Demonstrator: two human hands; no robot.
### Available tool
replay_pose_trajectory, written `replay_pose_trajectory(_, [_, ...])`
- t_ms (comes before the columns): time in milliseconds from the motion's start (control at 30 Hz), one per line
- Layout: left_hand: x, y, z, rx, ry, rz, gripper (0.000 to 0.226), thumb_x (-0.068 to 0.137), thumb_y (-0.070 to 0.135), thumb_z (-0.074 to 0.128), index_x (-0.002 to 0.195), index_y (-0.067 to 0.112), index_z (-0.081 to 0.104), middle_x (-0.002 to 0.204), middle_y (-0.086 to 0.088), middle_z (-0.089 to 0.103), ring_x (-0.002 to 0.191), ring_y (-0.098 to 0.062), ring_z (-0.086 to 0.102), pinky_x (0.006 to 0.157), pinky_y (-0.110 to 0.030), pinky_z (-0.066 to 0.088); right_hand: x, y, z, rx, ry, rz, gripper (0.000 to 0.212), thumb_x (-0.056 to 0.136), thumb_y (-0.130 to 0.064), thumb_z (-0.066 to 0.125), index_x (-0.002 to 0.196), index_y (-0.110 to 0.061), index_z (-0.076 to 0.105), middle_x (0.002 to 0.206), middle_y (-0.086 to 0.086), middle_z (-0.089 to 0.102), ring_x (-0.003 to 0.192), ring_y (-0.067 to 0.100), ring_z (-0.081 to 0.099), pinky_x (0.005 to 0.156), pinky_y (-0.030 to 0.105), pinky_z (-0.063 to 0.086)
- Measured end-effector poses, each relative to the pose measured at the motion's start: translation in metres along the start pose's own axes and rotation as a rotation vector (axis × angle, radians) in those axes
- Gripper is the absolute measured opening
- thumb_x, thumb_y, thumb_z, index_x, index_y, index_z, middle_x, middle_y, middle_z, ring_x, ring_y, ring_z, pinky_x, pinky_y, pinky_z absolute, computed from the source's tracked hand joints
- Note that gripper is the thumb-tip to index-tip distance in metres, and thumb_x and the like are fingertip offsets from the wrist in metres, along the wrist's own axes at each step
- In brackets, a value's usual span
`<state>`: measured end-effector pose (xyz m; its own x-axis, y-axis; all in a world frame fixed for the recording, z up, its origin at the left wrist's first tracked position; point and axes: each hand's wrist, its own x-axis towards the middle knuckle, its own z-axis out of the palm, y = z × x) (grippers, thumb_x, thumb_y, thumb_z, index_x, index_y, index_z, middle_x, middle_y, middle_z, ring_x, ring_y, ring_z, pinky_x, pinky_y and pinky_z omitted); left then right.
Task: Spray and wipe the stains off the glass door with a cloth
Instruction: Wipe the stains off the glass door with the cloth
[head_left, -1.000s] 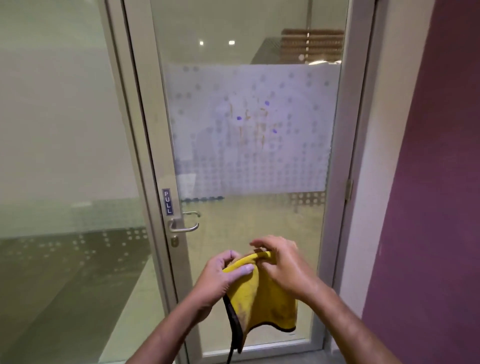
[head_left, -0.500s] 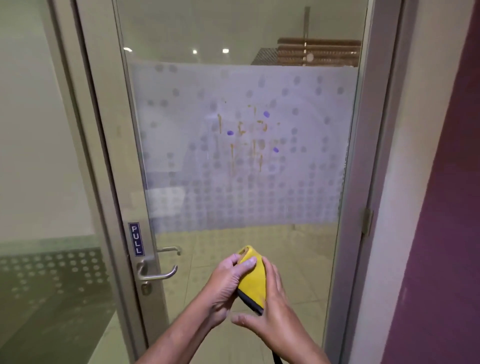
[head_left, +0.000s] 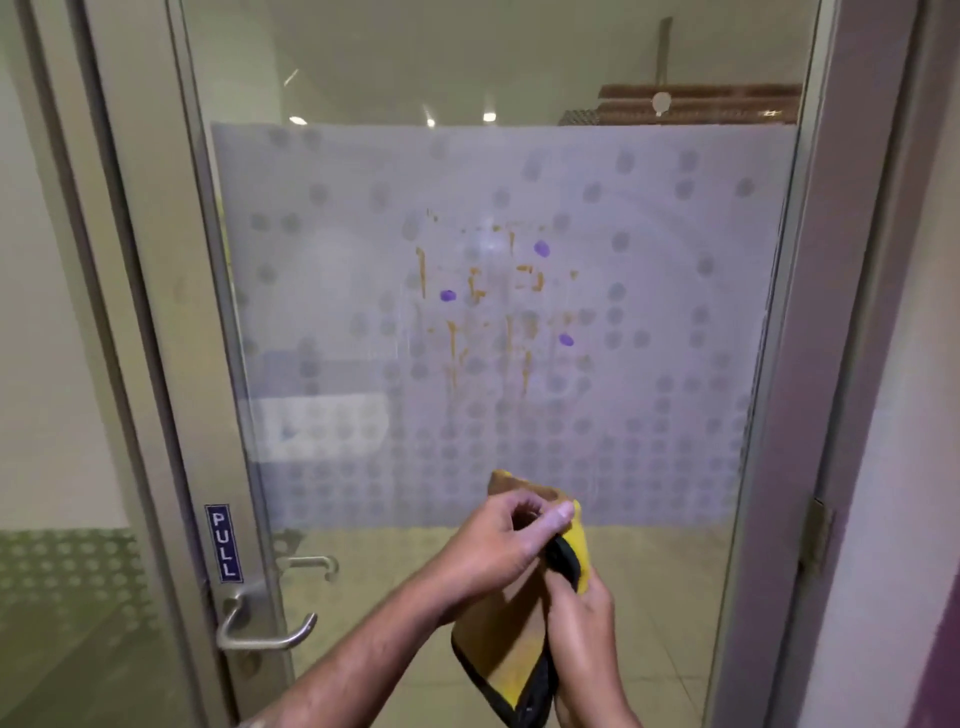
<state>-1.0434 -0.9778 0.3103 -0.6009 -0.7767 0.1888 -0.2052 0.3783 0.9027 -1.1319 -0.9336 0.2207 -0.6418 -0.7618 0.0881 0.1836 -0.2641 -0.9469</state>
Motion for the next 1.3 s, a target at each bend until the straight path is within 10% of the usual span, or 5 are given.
replay_pose_trajectory(333, [0.045, -0.027, -0.091, 0.265, 0.615, 0.600, 0.023, 0.099, 0.043, 0.059, 0.113, 0.028, 0.067, 0.121, 0.018, 0.068, 0.123, 0.000, 0.060, 0.107, -0.025, 0.046, 0.043, -0.050, 0.058, 0.275, 0.508, -0.366, 0.044, 0.092, -0.048, 0.065, 0.117, -0.012, 0.068, 0.092, -0.001, 0.063, 0.081, 0.020, 0.058, 0.076, 0.045, 0.050])
replay_pose_trajectory(467, [0.076, -0.040, -0.158, 0.500, 0.878, 0.776, 0.043, 0.101, 0.027, 0.058, 0.141, 0.012, 0.053, 0.155, -0.013, 0.050, 0.155, -0.028, 0.034, 0.124, -0.043, 0.028, 0.094, -0.075, 0.078, 0.179, 0.599, -0.665, 0.040, 0.098, -0.028, 0.058, 0.134, -0.045, 0.057, 0.131, -0.009, 0.068, 0.117, 0.014, 0.062, 0.106, 0.043, 0.049])
replay_pose_trajectory(633, [0.113, -0.048, -0.215, 0.761, 0.948, 0.807, 0.065, 0.107, 0.035, 0.045, 0.161, 0.006, 0.025, 0.173, -0.017, 0.017, 0.163, -0.032, 0.006, 0.131, -0.047, 0.011, 0.167, -0.084, 0.082, -0.379, 0.594, -0.760, 0.060, 0.101, -0.020, 0.058, 0.156, -0.026, 0.034, 0.168, 0.011, 0.021, 0.156, 0.027, 0.016, 0.123, 0.057, 0.014])
replay_pose_trajectory(967, [0.163, -0.068, -0.244, 0.990, 1.039, 0.782, 0.069, 0.109, 0.043, 0.036, 0.163, 0.004, 0.019, 0.173, -0.019, 0.014, 0.162, -0.033, 0.006, 0.132, -0.050, 0.008, 0.209, -0.081, 0.107, -0.638, 0.737, -0.900, 0.067, 0.095, -0.042, 0.044, 0.157, -0.018, 0.035, 0.168, 0.018, 0.018, 0.155, 0.040, 0.009, 0.121, 0.062, 0.015])
replay_pose_trajectory(1300, [0.163, -0.068, -0.243, 1.032, 1.096, 0.777, 0.067, 0.110, 0.042, 0.030, 0.162, 0.002, 0.021, 0.172, -0.020, 0.016, 0.162, -0.034, 0.010, 0.132, -0.049, 0.009, 0.146, 0.000, 0.219, -0.995, 0.354, -1.171, 0.093, 0.071, -0.017, 0.050, 0.160, -0.026, 0.026, 0.170, 0.016, 0.010, 0.155, 0.045, 0.006, 0.121, 0.065, 0.011])
